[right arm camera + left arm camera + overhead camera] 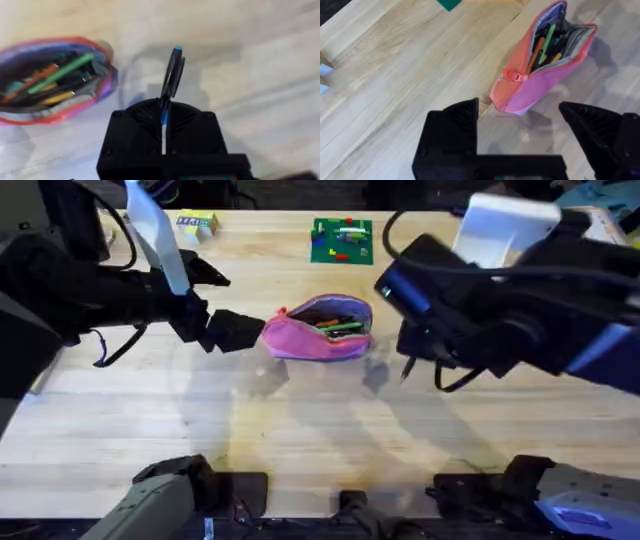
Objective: Unzip the bag, pick up the pens from the table one at a time and place them inside, then zip the bag closed.
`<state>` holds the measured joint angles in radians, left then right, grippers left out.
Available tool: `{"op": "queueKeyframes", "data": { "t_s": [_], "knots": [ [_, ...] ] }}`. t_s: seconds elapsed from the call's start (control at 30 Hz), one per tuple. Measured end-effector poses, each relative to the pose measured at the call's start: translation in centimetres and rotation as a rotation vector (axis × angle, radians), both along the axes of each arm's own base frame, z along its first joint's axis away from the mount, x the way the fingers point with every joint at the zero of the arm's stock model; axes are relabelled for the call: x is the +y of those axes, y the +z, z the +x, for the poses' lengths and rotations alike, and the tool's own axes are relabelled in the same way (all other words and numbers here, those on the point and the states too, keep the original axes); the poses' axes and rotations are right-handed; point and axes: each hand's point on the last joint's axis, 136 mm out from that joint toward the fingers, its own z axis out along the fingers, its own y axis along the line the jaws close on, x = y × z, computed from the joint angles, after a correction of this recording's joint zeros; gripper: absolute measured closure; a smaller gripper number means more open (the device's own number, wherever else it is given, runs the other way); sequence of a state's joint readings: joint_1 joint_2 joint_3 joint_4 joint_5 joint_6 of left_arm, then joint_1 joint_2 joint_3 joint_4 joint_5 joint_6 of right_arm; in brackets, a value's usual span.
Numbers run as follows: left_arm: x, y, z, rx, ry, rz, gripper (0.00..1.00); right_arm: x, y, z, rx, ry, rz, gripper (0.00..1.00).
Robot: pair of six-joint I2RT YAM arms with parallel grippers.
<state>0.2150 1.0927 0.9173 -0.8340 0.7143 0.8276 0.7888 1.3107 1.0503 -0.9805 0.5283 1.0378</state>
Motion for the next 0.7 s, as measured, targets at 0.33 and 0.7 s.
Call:
{"op": "queueKeyframes", "data": {
  "t_s": [0.33,0.7],
  "knots": [
    [0.0,0.0,0.0,0.0,0.0,0.0,0.007,1.5,4.1,4.5,-0.204,0.276,-0.091,0.97],
    [0.0,0.0,0.0,0.0,0.0,0.0,0.007,4.4,5.3,5.9,-0.219,0.811,-0.359,0.969]
  ]
}}
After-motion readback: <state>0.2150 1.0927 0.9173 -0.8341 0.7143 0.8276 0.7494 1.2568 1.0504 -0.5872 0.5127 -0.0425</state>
